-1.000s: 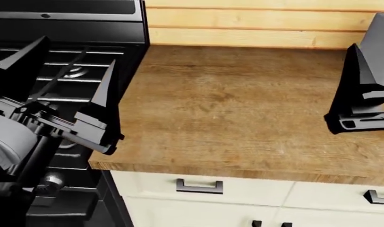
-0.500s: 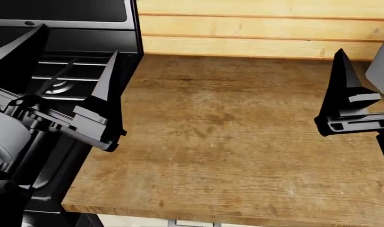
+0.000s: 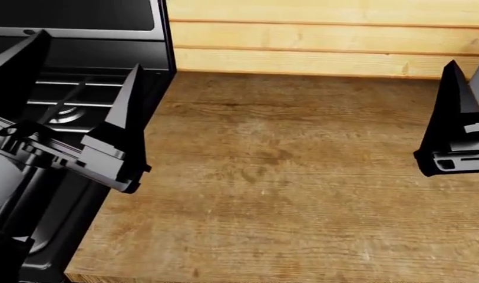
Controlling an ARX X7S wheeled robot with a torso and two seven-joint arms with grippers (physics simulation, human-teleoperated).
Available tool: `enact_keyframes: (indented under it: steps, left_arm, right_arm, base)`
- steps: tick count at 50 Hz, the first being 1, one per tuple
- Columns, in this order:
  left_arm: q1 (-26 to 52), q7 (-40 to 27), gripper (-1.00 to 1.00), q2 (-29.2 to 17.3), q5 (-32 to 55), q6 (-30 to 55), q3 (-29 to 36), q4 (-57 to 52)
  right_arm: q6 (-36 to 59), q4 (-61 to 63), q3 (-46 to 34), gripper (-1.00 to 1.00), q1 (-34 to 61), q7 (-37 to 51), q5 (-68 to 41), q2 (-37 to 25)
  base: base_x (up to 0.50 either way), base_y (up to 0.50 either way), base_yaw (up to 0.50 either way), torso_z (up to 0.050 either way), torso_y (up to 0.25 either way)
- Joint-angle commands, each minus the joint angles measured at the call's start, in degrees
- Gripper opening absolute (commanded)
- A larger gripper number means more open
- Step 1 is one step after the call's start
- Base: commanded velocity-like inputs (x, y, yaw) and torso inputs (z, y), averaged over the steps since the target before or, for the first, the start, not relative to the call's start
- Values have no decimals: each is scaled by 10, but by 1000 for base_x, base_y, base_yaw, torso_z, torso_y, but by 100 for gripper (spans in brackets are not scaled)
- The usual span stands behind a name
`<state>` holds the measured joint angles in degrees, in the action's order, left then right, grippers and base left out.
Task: Pick the tomato, carrot from the counter and place them in the cabinet. Then close the cabinet.
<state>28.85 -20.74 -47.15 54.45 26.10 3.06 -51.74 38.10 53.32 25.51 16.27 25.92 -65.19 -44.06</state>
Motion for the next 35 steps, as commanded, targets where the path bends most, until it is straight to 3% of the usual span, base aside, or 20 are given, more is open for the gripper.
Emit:
enact_keyframes:
  steps: [1,9,35]
  left_arm:
    - [-7,0,100,-7,2,-5,-7,-2]
    - [-11,2,100,-7,-2,-7,-5,-1]
    - [-39,-17,100,-25,15,-21,-40,-12]
  right_arm:
    - [-2,4,22,100,-13,8,-15,-10]
    - [-9,6,45,100,-39,-2,-7,-7]
    - [-7,9,362,100,-236,16,-118,9]
  base:
    - [0,0,0,0,0]
    - [86,6,0,0,0]
    - [0,0,0,0,0]
